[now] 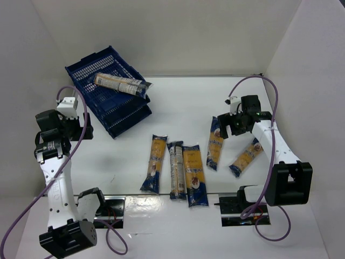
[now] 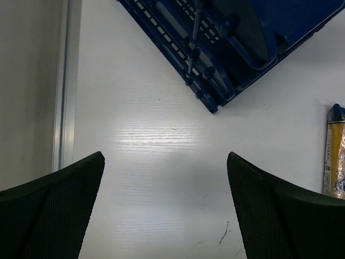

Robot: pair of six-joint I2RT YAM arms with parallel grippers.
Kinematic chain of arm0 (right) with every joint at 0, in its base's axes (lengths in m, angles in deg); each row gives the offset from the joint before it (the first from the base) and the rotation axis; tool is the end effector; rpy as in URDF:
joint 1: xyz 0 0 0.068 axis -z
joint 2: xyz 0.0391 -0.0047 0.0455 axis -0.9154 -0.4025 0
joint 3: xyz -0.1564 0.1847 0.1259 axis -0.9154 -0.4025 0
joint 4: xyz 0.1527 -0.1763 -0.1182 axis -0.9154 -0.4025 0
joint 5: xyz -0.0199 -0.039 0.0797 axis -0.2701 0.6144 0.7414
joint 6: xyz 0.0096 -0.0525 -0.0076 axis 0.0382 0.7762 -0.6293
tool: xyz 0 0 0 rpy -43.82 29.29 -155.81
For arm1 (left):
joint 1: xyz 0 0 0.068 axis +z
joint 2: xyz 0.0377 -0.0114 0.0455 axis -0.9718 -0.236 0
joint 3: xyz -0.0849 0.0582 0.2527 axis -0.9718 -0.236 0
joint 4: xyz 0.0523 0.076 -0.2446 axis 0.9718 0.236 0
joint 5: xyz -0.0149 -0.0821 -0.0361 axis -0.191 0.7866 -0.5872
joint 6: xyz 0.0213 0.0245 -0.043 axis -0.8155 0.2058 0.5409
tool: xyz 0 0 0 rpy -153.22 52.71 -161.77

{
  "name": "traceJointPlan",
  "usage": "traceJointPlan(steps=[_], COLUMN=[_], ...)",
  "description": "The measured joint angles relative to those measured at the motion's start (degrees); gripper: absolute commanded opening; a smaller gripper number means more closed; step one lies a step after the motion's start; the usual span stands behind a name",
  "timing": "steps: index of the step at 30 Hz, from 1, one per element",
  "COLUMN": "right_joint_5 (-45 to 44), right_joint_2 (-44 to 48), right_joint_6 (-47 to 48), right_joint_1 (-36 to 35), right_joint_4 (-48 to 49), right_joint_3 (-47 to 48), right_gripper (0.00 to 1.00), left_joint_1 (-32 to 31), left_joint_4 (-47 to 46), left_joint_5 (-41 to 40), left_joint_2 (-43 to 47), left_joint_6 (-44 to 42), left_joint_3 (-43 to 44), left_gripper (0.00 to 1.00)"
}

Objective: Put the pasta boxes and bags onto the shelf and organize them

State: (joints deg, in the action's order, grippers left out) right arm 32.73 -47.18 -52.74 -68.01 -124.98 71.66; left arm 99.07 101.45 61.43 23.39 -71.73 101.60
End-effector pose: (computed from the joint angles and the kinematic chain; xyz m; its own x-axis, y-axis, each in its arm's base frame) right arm 0.2632 0.0157 0.2614 -0.7806 -0.2884 -0.5546 -0.3674 0.9294 0.0339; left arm 0.1679 0.0615 0.3498 -0.4882 -0.0746 -0.8695 -0.1330 0.9911 -0.0103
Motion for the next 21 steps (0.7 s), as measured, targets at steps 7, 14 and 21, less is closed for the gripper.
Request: traceJointPlan(steps=[7, 14, 21], right_joint_5=[0.0, 0.1, 3.6], right_joint_2=[0.0, 0.0, -1.1], right_joint_6=[0.0, 0.0, 1.7], right_joint_1=[0.0, 0.0, -1.2], right_joint_4=[0.0, 0.0, -1.6], right_joint_3=[0.0, 0.0, 0.5], right_gripper=[1.00, 1.00, 1.00], left_joint_1=[0.0, 0.0, 0.0], left_joint_4=[-0.1, -0.3, -0.3], left_joint_5=[0.3, 0.4, 0.4], left_joint_2=[0.0, 0.0, -0.4], left_joint_6=[0.0, 0.0, 0.0], left_joint_3=[0.0, 0.0, 0.0], left_gripper=[1.00, 1.00, 1.00])
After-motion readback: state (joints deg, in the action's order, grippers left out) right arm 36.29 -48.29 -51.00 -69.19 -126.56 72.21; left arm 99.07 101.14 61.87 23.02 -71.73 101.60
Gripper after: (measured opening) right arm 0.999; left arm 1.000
